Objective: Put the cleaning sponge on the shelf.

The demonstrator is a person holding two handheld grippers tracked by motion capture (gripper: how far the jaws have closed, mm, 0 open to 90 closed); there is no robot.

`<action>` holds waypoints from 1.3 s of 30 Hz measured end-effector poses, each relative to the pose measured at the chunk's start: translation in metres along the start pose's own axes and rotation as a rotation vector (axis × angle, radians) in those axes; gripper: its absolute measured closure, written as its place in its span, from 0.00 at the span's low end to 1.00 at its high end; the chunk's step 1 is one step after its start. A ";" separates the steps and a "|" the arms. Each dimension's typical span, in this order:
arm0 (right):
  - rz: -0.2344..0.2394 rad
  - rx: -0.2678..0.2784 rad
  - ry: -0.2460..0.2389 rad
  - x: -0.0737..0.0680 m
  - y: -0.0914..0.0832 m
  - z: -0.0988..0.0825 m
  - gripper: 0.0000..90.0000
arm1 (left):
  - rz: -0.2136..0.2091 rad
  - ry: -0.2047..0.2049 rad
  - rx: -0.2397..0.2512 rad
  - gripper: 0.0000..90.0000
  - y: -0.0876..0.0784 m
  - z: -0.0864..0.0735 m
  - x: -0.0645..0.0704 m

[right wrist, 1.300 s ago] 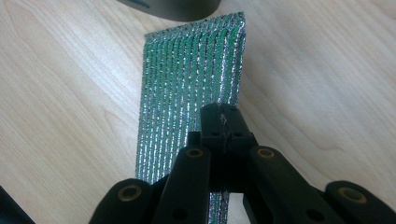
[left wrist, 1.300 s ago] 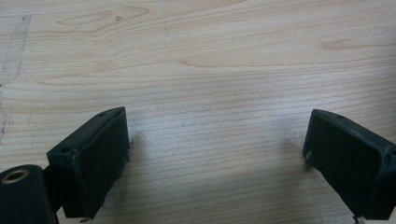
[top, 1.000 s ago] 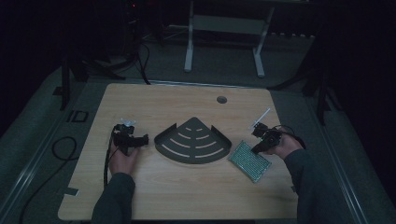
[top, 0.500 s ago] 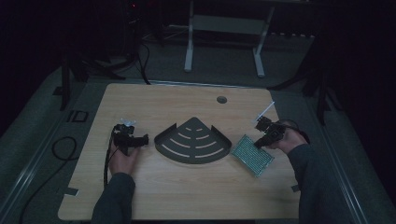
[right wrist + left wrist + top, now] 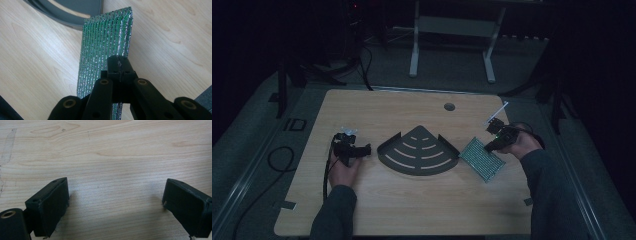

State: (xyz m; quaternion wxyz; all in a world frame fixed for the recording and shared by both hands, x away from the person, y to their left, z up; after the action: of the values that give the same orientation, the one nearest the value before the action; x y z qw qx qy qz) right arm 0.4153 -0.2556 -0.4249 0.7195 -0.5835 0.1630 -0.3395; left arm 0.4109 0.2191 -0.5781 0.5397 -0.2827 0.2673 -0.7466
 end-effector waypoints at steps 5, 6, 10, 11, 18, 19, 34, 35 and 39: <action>-0.004 0.012 0.001 0.001 -0.004 0.006 1.00 | 0.000 -0.001 0.000 0.08 0.000 0.000 0.000; -0.009 0.018 0.003 0.001 -0.005 0.007 1.00 | 0.000 -0.001 0.000 0.08 0.000 0.000 0.000; -0.010 0.026 -0.001 0.000 -0.008 0.013 1.00 | 0.000 -0.001 0.000 0.08 0.000 0.000 0.000; -0.010 0.028 -0.003 0.000 -0.008 0.015 1.00 | 0.000 -0.001 0.000 0.08 0.000 0.000 0.000; -0.001 0.041 -0.009 -0.004 -0.005 0.026 1.00 | 0.000 -0.001 0.000 0.08 0.000 0.000 0.000; 0.004 0.040 -0.012 -0.005 -0.005 0.028 1.00 | 0.000 -0.001 0.000 0.08 0.000 0.000 0.000; -0.001 0.051 -0.030 -0.014 -0.004 0.053 1.00 | 0.000 -0.001 -0.001 0.08 0.000 0.000 0.000; -0.001 0.053 -0.030 -0.014 -0.004 0.055 1.00 | 0.000 -0.001 -0.001 0.08 0.000 0.000 0.000; -0.008 0.046 -0.030 -0.015 -0.003 0.061 1.00 | 0.000 -0.001 -0.001 0.08 0.000 0.000 0.000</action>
State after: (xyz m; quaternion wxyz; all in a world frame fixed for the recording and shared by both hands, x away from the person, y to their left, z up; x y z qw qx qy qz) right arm 0.4417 -0.2014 -0.4083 0.7338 -0.5725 0.1418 -0.3372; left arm 0.4110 0.2190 -0.5781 0.5396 -0.2834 0.2672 -0.7464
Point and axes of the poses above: each handheld gripper's, and its own axes: y roughly forward along the jaws, z roughly out of its top, x roughly to its right, the point moved 2 cm from there along y, roughly forward along the jaws, and after that the axes turned 10 degrees about -z, right-handed, at the moved point
